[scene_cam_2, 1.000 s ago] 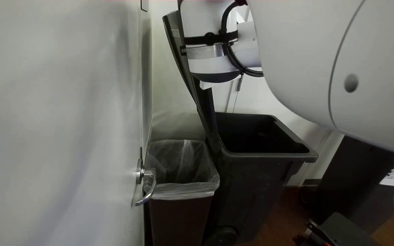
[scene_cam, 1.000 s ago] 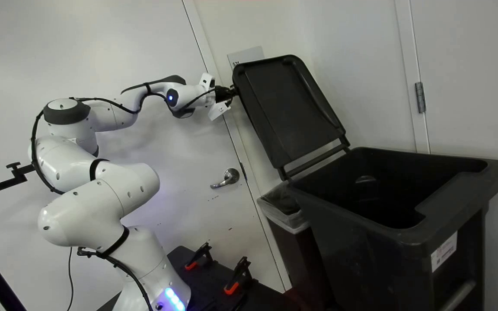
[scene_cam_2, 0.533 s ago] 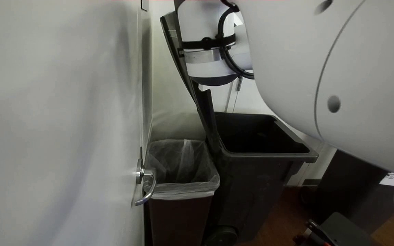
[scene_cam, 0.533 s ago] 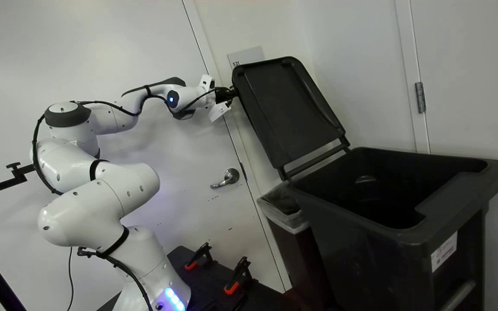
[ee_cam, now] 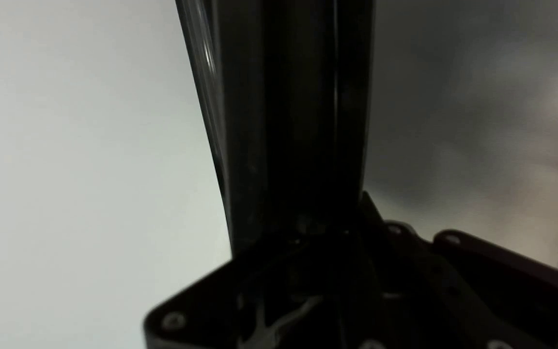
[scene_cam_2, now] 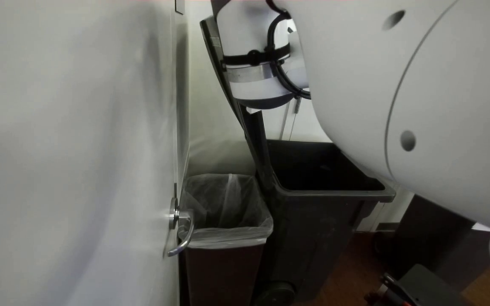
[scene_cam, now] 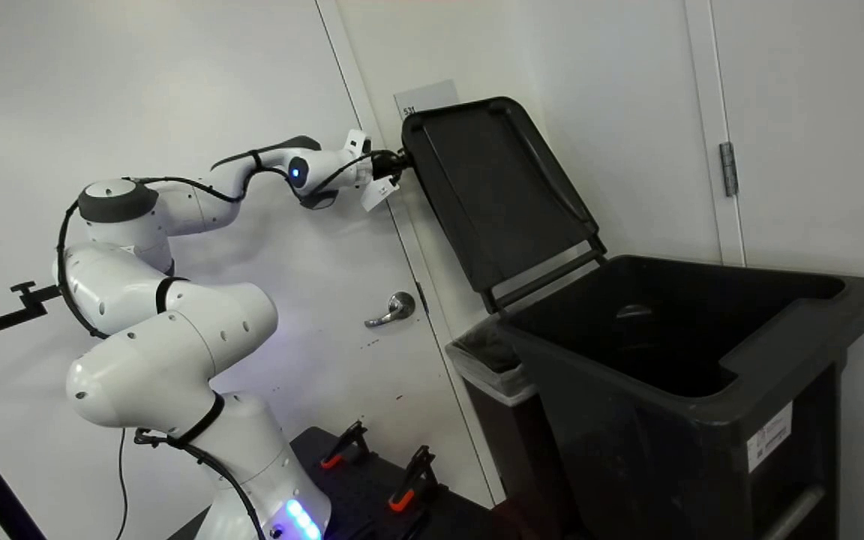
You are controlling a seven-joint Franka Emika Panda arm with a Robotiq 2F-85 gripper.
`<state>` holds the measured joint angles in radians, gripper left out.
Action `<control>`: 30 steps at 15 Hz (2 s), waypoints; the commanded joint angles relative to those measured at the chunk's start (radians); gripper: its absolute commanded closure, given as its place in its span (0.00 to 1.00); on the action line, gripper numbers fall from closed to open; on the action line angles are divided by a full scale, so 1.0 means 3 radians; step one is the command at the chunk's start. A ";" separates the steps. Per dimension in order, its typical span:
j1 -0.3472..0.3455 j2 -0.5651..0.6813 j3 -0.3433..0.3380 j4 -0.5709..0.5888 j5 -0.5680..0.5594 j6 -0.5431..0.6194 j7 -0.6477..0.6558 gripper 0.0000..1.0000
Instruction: Open the lid of the trash bin
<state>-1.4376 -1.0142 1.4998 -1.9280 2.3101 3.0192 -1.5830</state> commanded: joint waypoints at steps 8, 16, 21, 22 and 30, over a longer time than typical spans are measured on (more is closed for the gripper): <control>-0.0161 -0.0202 0.0427 0.0221 -0.0894 0.0415 0.0626 0.98; -0.0244 -0.0132 0.0669 0.0216 -0.1365 0.0621 0.0883 0.68; -0.0198 -0.0051 0.0818 0.0080 -0.1666 0.0614 0.0953 0.40; -0.0181 -0.0027 0.0839 0.0048 -0.1730 0.0605 0.0957 0.33; 0.0186 0.0121 0.0760 -0.0403 -0.2589 0.0389 0.1357 0.00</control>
<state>-1.4447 -1.0078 1.7519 -1.9614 1.6341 3.1560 -1.2514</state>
